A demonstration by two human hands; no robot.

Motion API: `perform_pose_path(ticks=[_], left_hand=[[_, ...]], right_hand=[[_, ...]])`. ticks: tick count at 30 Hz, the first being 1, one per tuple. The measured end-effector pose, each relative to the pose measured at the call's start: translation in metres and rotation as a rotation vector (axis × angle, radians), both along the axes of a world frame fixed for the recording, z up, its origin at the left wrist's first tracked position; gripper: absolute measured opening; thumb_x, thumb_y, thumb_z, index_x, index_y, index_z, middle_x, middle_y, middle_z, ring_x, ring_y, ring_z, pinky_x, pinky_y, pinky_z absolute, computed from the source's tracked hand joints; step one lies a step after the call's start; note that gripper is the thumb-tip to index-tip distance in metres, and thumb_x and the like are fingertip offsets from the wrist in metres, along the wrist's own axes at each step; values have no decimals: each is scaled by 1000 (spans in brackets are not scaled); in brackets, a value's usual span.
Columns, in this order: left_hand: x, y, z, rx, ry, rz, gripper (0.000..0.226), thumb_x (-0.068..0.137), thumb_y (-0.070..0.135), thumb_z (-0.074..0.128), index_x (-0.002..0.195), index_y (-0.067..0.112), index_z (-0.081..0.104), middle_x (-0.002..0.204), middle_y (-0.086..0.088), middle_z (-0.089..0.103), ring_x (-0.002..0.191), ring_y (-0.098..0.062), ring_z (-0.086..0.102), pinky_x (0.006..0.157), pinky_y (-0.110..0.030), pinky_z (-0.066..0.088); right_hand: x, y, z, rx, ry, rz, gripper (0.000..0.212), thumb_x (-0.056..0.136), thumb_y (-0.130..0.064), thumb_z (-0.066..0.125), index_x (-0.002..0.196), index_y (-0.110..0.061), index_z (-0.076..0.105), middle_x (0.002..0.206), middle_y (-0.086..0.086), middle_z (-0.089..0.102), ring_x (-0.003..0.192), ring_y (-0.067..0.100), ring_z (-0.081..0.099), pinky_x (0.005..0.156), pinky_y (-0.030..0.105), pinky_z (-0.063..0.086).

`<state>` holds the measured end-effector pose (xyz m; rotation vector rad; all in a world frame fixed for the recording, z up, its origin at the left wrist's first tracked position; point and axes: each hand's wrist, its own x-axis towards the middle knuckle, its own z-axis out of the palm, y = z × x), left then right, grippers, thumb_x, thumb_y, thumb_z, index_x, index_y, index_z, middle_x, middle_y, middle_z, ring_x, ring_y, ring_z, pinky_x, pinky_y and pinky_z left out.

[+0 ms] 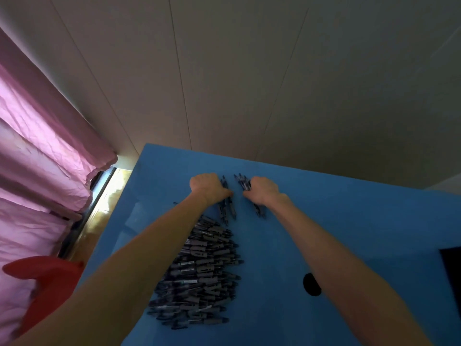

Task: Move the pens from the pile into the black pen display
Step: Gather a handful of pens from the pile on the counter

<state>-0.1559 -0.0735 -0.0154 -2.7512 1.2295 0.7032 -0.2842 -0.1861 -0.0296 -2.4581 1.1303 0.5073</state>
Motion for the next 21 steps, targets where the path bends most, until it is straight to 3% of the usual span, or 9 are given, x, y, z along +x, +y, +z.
perform_pose_path(ticks=[5,10,14,16,18,21], left_hand=[[-26,-18,-11,-57,2,-58,29,87,48,60,77,21,61,72,3,59,62,-15,52,53,-26,38],[-36,-13,-17,-128,-4,-75,38,96,44,54,69,17,49,68,-2,53,70,-26,57,61,-32,43],[-32,-5,-19,-251,20,-51,43,103,43,45,71,16,43,64,-3,48,64,-27,50,58,-34,37],[-35,-4,-20,-351,143,31,46,107,41,41,68,17,39,63,-4,46,60,-25,45,57,-35,36],[-43,-4,-16,-471,390,144,46,110,35,40,68,15,41,65,-6,50,60,-23,45,61,-39,39],[-57,-3,5,-581,676,259,43,111,28,41,74,12,58,80,-8,68,73,-25,57,74,-43,51]], right_hand=[[-14,-1,-16,111,-167,-72,22,95,-28,58,80,-13,55,80,7,61,74,27,59,59,33,41],[-30,1,-21,237,-478,-382,45,104,-25,49,61,-16,36,59,3,42,55,18,38,53,35,27],[-47,5,-10,412,-614,-592,42,103,-30,45,64,-19,34,60,3,37,56,18,34,53,34,23],[-58,8,-2,534,-679,-724,31,94,-38,49,73,-16,43,72,11,47,67,22,44,58,34,30],[-69,9,3,658,-709,-830,28,81,-42,49,82,-14,50,82,15,55,72,27,48,61,35,36],[-85,11,23,721,-779,-901,17,98,-26,49,90,-12,56,77,9,65,62,20,53,51,25,38]])
